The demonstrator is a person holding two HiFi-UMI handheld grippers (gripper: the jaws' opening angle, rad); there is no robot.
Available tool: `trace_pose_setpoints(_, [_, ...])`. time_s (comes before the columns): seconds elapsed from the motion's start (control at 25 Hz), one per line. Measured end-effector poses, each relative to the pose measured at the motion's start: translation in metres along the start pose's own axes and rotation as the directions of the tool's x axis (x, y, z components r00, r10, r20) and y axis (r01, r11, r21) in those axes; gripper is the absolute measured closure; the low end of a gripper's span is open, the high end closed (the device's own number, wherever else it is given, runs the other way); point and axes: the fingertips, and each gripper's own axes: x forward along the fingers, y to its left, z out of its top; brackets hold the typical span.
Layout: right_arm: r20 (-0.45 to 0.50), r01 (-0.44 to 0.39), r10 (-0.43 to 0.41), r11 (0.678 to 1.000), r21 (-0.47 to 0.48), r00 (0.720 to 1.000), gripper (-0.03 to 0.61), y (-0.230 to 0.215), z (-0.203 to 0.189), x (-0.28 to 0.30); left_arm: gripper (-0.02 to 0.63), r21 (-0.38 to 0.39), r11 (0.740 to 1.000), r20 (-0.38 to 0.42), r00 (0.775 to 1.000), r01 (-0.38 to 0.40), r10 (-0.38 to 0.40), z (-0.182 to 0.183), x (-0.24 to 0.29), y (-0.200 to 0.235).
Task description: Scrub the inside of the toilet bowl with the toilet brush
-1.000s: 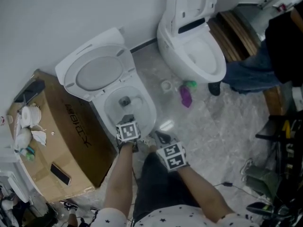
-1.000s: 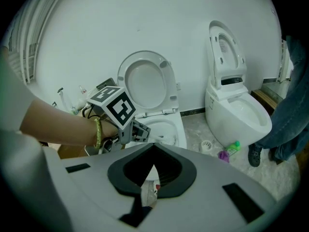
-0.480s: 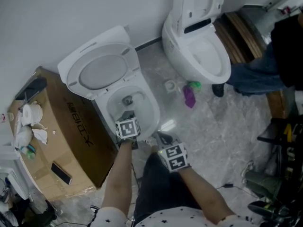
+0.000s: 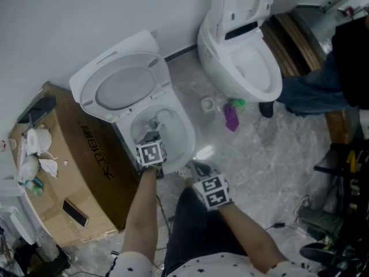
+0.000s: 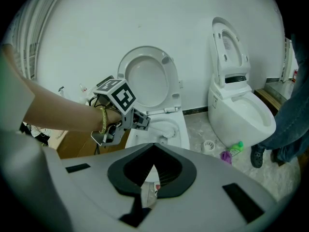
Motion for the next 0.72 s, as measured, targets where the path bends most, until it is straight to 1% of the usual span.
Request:
trace_pose_setpoints(0.28, [0.003,-0.001,0.001,1.0,-0.008,1.0,0.572,0.002,0.004,0.003,0.46,-0.021,1.0,-0.001,1.0,-0.016,0.016,-0.001,-0.001,0.012])
trace_pose_setpoints(0.44, [0.007,0.003,-0.003,1.0,-0.005,1.0,0.572,0.001,0.006,0.004,0.46,-0.028,0.999,0.005,0.999,-0.039,0.04,0.002,-0.004,0.022])
trace_pose_setpoints(0.72, [0.009,-0.002,0.002,1.0,-0.01,1.0,0.572,0.005,0.007,0.005,0.46,-0.062,0.996,0.012,0.998,-0.063,0.064,0.001,-0.008,0.042])
